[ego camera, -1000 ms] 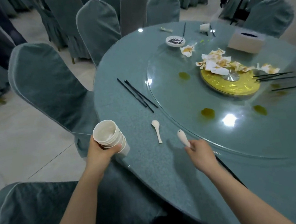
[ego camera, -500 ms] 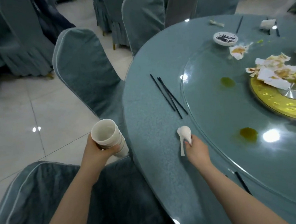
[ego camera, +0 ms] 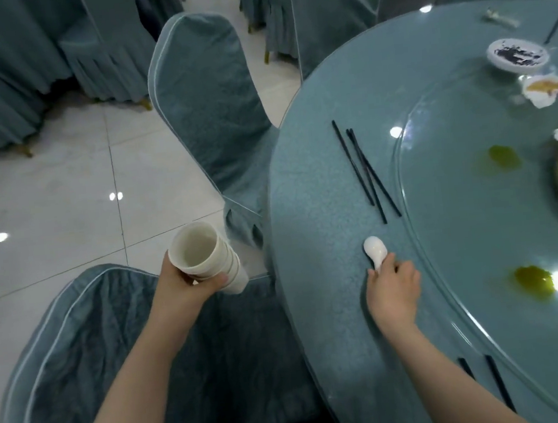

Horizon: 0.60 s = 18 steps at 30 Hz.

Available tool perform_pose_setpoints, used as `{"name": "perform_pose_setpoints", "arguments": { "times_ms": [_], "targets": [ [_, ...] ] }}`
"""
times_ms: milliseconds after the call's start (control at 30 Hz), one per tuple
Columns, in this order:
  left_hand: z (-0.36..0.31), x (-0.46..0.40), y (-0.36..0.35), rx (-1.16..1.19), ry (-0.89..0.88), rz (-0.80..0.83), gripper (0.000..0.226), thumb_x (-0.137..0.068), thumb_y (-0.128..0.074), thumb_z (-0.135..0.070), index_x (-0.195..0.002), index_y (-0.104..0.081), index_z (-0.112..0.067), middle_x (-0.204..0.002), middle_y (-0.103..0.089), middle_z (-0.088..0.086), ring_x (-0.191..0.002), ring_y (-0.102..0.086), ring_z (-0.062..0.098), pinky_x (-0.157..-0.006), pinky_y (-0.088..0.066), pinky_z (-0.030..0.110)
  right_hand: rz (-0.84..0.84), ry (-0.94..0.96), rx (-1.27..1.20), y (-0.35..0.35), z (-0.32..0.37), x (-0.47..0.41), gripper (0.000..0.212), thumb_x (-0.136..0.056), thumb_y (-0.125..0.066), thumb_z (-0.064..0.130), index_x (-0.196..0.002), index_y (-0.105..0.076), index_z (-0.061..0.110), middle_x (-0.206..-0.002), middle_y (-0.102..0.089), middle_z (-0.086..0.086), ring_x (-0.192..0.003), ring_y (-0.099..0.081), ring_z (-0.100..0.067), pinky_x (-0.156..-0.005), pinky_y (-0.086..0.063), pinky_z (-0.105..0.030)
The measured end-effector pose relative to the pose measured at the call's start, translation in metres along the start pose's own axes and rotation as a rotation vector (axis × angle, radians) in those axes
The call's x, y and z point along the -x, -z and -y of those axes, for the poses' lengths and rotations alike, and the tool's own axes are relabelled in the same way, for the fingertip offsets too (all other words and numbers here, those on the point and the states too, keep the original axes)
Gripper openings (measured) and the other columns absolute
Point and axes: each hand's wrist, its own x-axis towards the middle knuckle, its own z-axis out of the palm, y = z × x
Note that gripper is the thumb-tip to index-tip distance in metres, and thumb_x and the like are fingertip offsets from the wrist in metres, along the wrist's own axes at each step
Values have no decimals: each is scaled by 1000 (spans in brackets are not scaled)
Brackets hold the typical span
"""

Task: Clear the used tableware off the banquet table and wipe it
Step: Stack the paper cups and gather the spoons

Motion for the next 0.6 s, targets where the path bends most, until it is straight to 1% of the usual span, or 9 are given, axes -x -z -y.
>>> {"name": "perform_pose_setpoints", "arguments": {
  "times_ms": [67,167,233,333,400,500,600],
  "targets": [
    [1,4,3,24,-2,-19,68,-70,-76,10,-128,-49,-13,-116,-63,0,-103,-62,9,-83,-49,29,9,24,44,-1,-2,-2,47,-95,-53,25,-130,-45,-4,-112,-50,-24,-103,-45,-38,-85,-36,-44],
    [0,6,6,55,-25,-26,66,-70,-73,13,-128,-49,-6,-119,-63,10,-107,-61,18,-85,-51,30,23,89,108,-4,-7,-4,49,-98,-46,26,-137,-39,-1,-113,-51,-20,-102,-45,-36,-85,-37,-42],
    [0,9,8,70,-36,-24,66,-70,-74,12,-129,-49,-5,-120,-62,12,-109,-61,22,-89,-51,34,18,108,90,-5,-11,-4,47,-98,-44,25,-139,-38,2,-111,-51,-20,-101,-45,-35,-86,-37,-42],
    [1,14,10,84,-36,-8,68,-70,-75,10,-130,-48,-5,-123,-61,12,-113,-59,24,-95,-50,41,-16,72,-5,-4,-16,-4,39,-98,-45,23,-131,-46,1,-106,-52,-23,-98,-45,-37,-85,-37,-44],
    [-1,18,11,93,-26,4,68,-71,-74,10,-131,-47,-6,-123,-61,11,-113,-59,22,-96,-50,41,-9,45,-36,-1,-19,0,36,-97,-47,22,-125,-48,-1,-107,-52,-25,-99,-46,-39,-85,-37,-44],
    [-4,24,16,103,-26,6,69,-70,-74,12,-131,-46,-5,-123,-61,12,-113,-59,23,-95,-50,40,7,48,-50,5,-22,7,41,-95,-52,24,-127,-48,0,-112,-53,-27,-103,-47,-41,-88,-35,-43],
    [-7,23,22,107,-39,-19,68,-70,-75,10,-130,-47,-5,-123,-61,13,-112,-60,23,-94,-50,39,22,50,-36,12,-18,8,41,-92,-56,32,-121,-52,3,-114,-51,-22,-106,-44,-37,-90,-37,-42]
  ]
}}
